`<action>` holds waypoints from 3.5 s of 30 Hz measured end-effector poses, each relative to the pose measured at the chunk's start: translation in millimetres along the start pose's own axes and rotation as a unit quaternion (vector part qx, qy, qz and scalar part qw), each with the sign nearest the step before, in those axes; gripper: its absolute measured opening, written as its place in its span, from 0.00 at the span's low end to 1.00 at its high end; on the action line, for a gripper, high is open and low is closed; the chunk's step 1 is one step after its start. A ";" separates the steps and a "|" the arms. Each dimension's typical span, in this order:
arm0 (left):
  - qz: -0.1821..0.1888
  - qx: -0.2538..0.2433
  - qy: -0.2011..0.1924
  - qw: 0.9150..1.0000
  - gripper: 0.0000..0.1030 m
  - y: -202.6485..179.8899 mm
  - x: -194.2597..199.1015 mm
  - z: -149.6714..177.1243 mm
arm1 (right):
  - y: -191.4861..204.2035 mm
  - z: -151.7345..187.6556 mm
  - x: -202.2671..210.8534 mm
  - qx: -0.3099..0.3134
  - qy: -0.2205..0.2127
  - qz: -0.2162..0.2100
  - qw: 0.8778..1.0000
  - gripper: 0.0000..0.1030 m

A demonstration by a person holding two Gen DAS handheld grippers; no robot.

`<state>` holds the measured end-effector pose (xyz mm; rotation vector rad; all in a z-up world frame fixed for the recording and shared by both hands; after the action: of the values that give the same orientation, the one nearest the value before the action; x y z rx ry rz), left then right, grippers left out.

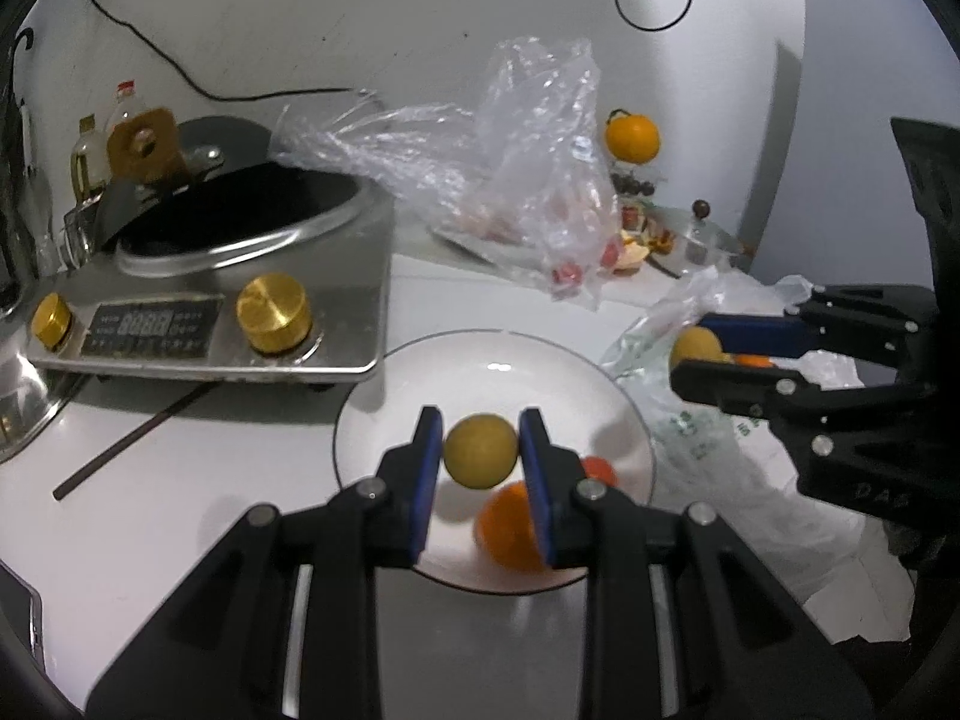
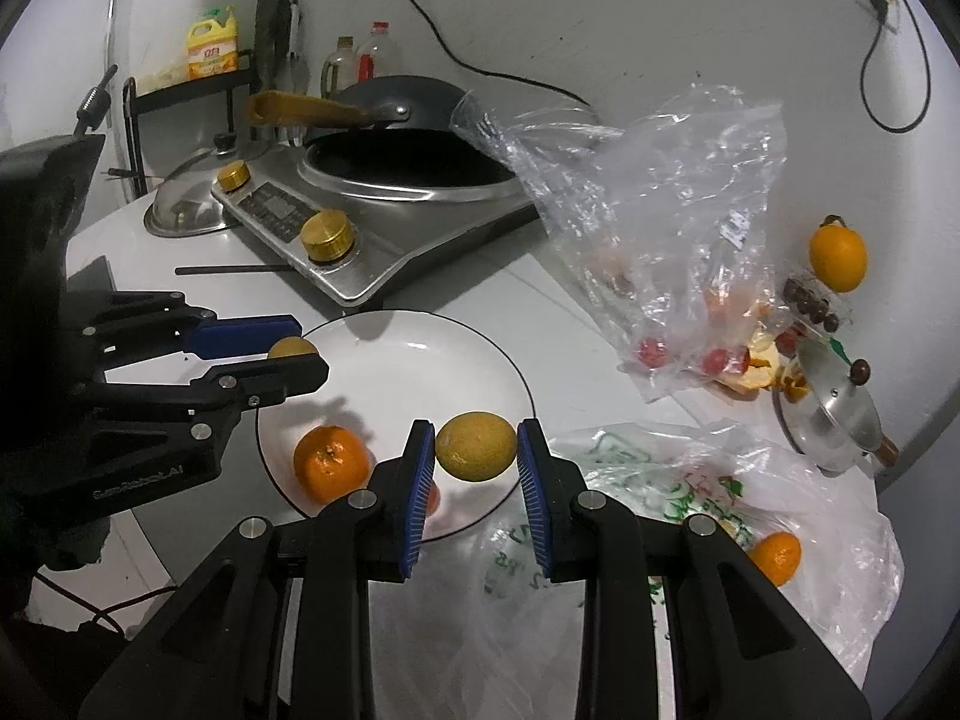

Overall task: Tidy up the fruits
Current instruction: 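Carry both yellow fruits in the left and right grippers over the white plate, then open the left gripper to drop the yellow fruit onto the plate, then lower the right gripper over the plate and open it to release the yellow fruit, then move both grippers back over the fruit on the plastic bag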

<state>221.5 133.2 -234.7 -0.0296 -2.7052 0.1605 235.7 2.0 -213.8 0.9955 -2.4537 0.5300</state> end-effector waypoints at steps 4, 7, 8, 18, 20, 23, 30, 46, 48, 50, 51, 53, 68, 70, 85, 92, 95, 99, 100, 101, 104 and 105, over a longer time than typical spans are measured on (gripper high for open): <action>-0.005 0.004 0.008 1.000 0.26 9.3 -7.5 5.4 | 3.0 2.0 -11.4 -0.002 0.007 -0.007 1.000 0.29; -0.010 0.003 0.015 1.000 0.26 14.7 -14.3 11.2 | 5.2 3.8 -19.0 -0.002 0.013 -0.013 1.000 0.29; -0.011 0.004 0.018 1.000 0.26 15.9 -16.5 12.9 | 6.3 4.4 -22.0 -0.002 0.015 -0.016 1.000 0.29; -0.009 0.010 0.051 0.999 0.26 19.2 -33.4 30.9 | 6.7 10.9 -42.8 -0.009 0.027 -0.030 0.999 0.29; -0.008 0.011 0.056 0.998 0.26 18.8 -35.2 33.3 | 6.1 12.4 -45.2 -0.011 0.029 -0.031 0.999 0.29; -0.007 0.015 0.061 0.998 0.26 18.6 -36.2 35.2 | 5.0 14.1 -48.3 -0.013 0.031 -0.032 0.999 0.29; -0.004 0.025 0.068 0.997 0.31 21.3 -37.5 34.5 | 3.4 14.6 -51.2 -0.015 0.032 -0.031 0.999 0.29; -0.054 0.027 0.021 0.998 0.51 57.3 -11.3 13.2 | 26.5 -1.5 -71.1 -0.007 0.028 -0.050 0.998 0.29; -0.062 0.029 0.020 0.997 0.51 64.8 -10.1 14.2 | 31.0 -4.8 -76.0 -0.007 0.027 -0.054 0.998 0.29; -0.068 0.032 0.018 0.997 0.51 71.4 -8.9 15.4 | 35.5 -6.9 -80.1 -0.007 0.027 -0.059 0.998 0.29; -0.071 0.034 0.018 0.997 0.51 74.3 -9.0 16.0 | 37.7 -7.6 -82.4 -0.007 0.027 -0.061 0.998 0.29; -0.076 0.037 0.019 0.996 0.51 79.1 -9.1 17.7 | 44.4 -9.2 -89.6 -0.006 0.029 -0.068 0.997 0.29; -0.084 0.060 0.029 0.994 0.51 104.9 -7.4 32.9 | 80.2 -5.0 -124.9 0.002 0.062 -0.100 0.993 0.29; -0.086 0.062 0.029 0.994 0.51 106.5 -6.5 34.4 | 81.9 -3.0 -127.2 0.000 0.067 -0.101 0.993 0.29; -0.094 0.059 0.027 0.993 0.51 102.4 4.8 30.9 | 80.3 -3.8 -117.6 -0.017 0.069 -0.097 0.993 0.35; -0.093 0.052 0.019 0.994 0.51 92.8 16.2 25.6 | 75.1 -8.2 -100.6 -0.019 0.057 -0.090 0.994 0.43; -0.093 0.050 0.015 0.994 0.51 89.2 21.8 23.1 | 73.5 -9.6 -93.0 -0.018 0.052 -0.087 0.995 0.43; -0.093 0.047 0.009 0.994 0.51 83.4 30.0 19.3 | 70.7 -12.8 -81.1 -0.019 0.044 -0.083 0.995 0.43; -0.093 0.046 0.008 0.995 0.51 81.9 31.6 18.4 | 70.3 -13.0 -78.8 -0.019 0.042 -0.082 0.996 0.43; -0.093 0.046 0.006 0.995 0.51 80.1 33.9 17.5 | 69.7 -13.8 -75.6 -0.019 0.040 -0.081 0.996 0.43; -0.091 0.043 0.002 0.995 0.51 74.6 39.6 15.5 | 69.1 -15.7 -66.6 -0.020 0.033 -0.078 0.996 0.43; -0.090 0.041 0.001 0.995 0.51 72.5 41.4 14.9 | 68.7 -16.1 -63.9 -0.020 0.031 -0.077 0.996 0.43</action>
<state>177.4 205.4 -239.3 0.2383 -2.6785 0.2175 231.4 91.3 -246.5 1.1240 -2.2997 0.4522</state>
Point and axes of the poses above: each gripper's, at about its wrist camera, not at the fingertips, and x roughly against the way its jaws point, y to its left, z to its underside, the point moved 7 cm from there along -x, roughly the way its jaws point, and after that the axes turned 11 degrees about -y, right-handed, at the moved point
